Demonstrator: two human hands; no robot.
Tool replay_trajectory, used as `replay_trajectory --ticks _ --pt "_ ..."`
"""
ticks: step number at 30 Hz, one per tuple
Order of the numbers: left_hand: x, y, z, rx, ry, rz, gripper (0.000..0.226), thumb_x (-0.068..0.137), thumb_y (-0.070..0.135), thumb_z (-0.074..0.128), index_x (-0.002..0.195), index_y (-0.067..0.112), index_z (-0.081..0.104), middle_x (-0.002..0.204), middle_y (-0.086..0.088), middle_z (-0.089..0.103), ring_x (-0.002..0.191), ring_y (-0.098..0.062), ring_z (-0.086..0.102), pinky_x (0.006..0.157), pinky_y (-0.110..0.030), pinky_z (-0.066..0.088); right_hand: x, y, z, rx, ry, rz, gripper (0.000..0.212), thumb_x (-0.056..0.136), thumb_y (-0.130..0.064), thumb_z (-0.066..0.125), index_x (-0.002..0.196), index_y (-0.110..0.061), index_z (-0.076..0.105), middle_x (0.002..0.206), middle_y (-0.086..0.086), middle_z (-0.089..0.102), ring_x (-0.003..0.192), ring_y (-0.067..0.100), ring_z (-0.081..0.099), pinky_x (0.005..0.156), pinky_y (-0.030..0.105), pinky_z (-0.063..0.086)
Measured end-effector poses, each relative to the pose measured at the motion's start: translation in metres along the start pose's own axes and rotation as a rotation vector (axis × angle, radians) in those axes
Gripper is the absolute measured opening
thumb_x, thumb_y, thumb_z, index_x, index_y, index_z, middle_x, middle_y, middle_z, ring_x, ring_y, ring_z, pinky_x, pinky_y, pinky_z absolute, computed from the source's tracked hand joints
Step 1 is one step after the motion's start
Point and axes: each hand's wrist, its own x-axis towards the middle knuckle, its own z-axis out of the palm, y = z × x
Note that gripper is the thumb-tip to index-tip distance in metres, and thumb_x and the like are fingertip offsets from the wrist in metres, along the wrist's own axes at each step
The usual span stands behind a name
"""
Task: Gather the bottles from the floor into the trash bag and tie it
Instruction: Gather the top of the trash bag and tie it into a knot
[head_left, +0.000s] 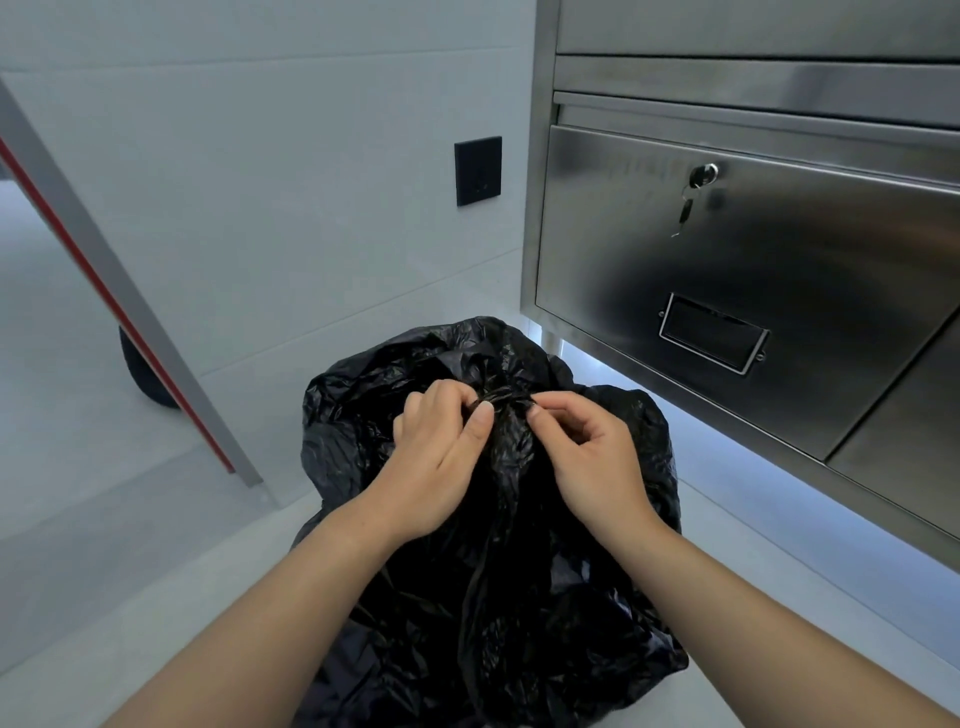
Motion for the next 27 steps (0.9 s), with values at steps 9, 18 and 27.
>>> replay_trajectory --ticks 9,18,27 --pt "0.001 -0.002 0.007 0.255 -0.039 0.061 0.043 0.077 0.07 0.036 0.086 0.029 0.048 0.081 0.013 0.043 0.087 -0.009 0.037 0.083 -0.031 0.028 0.001 -0.004 -0.001 0.025 0.004 0.094 0.01 0.088 -0.021 0.061 0.087 -0.024 0.069 0.078 0.011 0.068 0.068 0.017 0.057 0.071 0.036 0.05" --pt "0.003 -0.006 0.012 0.353 -0.084 0.165 0.042 0.084 0.062 0.029 0.089 0.023 0.043 0.094 0.011 0.037 0.09 -0.009 0.031 0.083 -0.029 0.025 0.01 -0.008 -0.014 -0.033 -0.103 0.064 0.008 0.086 -0.02 0.065 0.081 -0.019 0.071 0.087 0.018 0.069 0.073 0.015 0.058 0.072 0.026 0.049" --pt "-0.006 -0.003 0.019 0.213 0.181 0.053 0.062 0.068 0.08 0.038 0.092 0.023 0.034 0.091 0.009 0.039 0.088 -0.013 0.034 0.085 -0.036 0.036 0.008 -0.003 -0.007 -0.06 -0.014 0.134 0.018 0.09 -0.033 0.054 0.076 -0.024 0.059 0.083 0.022 0.062 0.067 0.029 0.055 0.072 0.044 0.05"
